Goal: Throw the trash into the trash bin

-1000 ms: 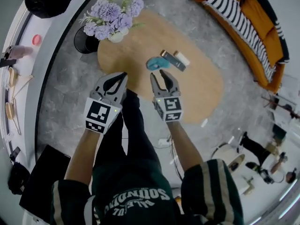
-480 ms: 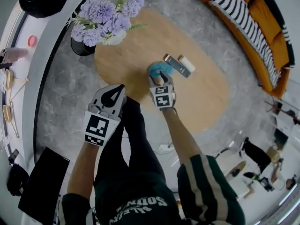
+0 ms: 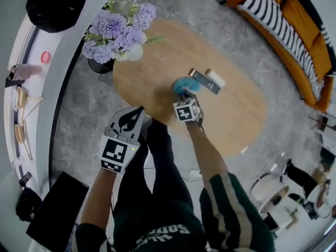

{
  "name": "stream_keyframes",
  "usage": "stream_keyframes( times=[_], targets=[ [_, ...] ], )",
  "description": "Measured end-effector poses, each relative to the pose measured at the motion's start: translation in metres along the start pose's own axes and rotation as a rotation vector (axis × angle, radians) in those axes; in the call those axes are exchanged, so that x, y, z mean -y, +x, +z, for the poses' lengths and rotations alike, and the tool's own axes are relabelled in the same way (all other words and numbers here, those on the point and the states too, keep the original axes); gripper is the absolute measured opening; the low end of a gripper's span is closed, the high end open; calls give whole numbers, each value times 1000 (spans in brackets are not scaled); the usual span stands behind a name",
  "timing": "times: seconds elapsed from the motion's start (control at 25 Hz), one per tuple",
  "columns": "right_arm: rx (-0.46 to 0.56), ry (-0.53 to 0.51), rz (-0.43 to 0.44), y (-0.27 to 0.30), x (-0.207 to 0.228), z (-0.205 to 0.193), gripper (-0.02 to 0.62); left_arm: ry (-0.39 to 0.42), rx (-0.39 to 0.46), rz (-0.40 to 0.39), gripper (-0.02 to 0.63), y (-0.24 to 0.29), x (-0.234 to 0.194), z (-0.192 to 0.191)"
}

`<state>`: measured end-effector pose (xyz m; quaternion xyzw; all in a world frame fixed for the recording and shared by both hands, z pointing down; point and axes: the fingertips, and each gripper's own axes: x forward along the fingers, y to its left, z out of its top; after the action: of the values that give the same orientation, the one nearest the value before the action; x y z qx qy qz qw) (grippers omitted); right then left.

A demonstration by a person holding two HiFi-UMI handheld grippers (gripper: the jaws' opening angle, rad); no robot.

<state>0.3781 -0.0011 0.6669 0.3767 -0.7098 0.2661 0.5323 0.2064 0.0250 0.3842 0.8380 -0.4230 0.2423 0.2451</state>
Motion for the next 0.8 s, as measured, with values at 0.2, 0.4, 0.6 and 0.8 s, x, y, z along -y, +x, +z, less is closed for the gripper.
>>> stream_keyframes(
  times=[0.2, 0.4, 0.6, 0.8],
  targets=[
    [55, 4, 13, -5, 2, 3, 2, 11, 7, 13, 0, 4, -1, -4],
    [130, 2, 8, -19, -4, 11, 0, 0, 18, 32, 0, 0, -11, -9],
    [186, 50, -30, -34, -7, 22, 0, 5, 49, 28, 0, -13, -27, -11],
    [281, 43, -73, -58, -34, 46, 0, 20, 72, 8, 0, -34, -53, -22]
  ],
)
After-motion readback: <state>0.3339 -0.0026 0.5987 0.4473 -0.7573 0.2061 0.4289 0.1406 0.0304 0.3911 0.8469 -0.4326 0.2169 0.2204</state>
